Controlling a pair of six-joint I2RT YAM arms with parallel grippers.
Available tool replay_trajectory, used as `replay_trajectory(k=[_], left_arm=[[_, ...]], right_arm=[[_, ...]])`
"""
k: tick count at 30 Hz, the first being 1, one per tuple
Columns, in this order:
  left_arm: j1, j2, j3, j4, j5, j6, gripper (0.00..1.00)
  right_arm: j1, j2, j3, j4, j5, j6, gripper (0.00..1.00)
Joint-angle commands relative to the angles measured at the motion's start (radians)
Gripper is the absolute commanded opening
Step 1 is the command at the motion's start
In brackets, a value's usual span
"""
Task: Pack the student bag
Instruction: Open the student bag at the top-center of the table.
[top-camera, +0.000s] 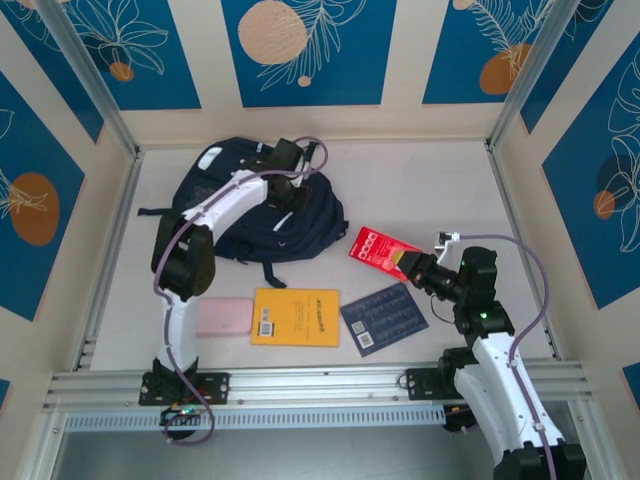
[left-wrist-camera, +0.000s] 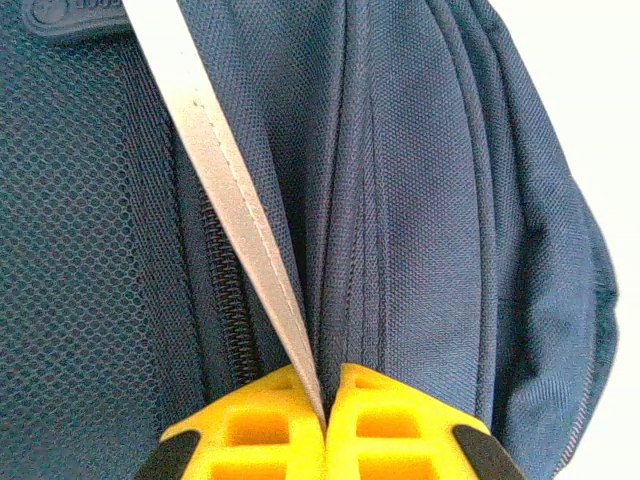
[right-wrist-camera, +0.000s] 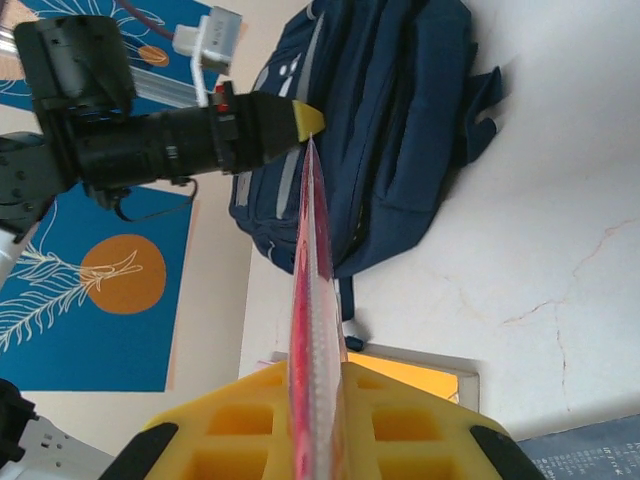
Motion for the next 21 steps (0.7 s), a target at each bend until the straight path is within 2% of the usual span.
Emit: replay_trajectory(k=[1, 3, 12, 21], left_arm=[[0.008, -0.128, 0.075, -0.039, 0.083, 0.043, 0.00], [0.018, -0.176, 0.082, -0.046, 0.063, 0.029, 0.00], [0.095, -0.312, 0.144, -0.028, 0.248, 0.017, 0.00], [0.124, -0.348, 0.185, -0.014, 0.318, 0.006, 0.00]], right_arm=[[0.008, -0.007, 0.033, -0.003, -0.009, -0.011, 0.13], [0.013, -0.005, 0.034, 0.013, -0.011, 0.006, 0.13], [0.081, 0.092, 0.056, 0.146, 0.002, 0.086, 0.14], [0.252, 0.355, 0.257, 0.222, 0.122, 0.067, 0.14]])
